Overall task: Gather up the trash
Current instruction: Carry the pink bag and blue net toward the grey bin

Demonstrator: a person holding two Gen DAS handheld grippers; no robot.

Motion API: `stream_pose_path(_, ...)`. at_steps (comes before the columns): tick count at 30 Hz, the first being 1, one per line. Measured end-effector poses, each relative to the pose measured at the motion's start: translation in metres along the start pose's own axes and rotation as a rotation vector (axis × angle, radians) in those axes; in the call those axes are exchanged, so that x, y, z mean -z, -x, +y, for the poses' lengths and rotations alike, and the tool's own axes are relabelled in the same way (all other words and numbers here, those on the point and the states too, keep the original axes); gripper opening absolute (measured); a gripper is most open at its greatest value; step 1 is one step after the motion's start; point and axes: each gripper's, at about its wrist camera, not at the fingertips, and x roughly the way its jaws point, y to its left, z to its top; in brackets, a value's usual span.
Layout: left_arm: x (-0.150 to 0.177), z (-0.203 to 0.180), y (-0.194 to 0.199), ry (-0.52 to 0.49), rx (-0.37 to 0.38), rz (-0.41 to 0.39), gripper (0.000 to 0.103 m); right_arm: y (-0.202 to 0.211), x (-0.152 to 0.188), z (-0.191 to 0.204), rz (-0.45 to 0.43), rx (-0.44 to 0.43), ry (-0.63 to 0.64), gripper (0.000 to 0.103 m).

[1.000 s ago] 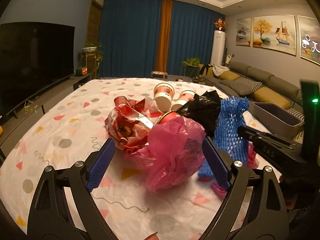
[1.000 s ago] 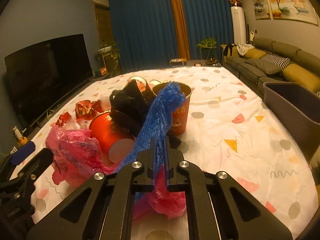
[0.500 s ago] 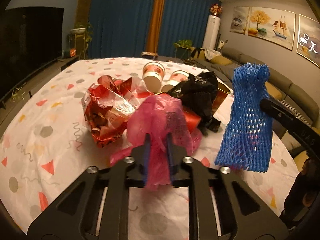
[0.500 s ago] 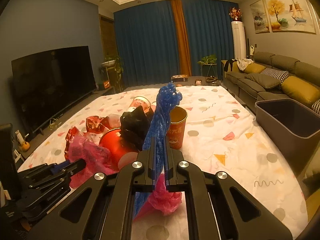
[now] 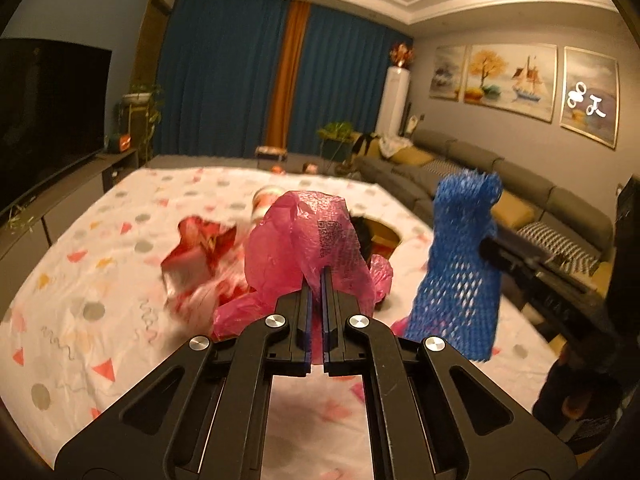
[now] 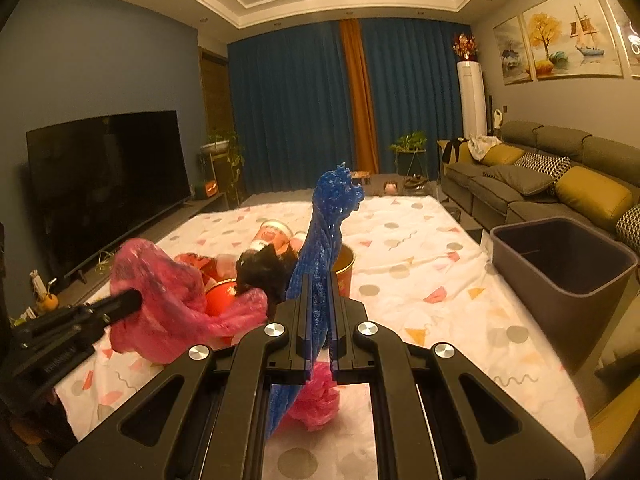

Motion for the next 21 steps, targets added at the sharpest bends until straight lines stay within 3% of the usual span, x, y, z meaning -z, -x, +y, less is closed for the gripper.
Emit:
stream_pose_path(10,-0.021,-0.023,-0.004,-0.042,0.025,-0.042,0.002,0.017,-0.009,-0.020,-0.045,0.034,-0.008,0.007)
stream_pose_path(21,-0.038,-0.078,-0.036,-0.113,0.094,-0.053,0.002,0.034,-0.020,-0.062,-0.094,0.115,-0.030,0.007)
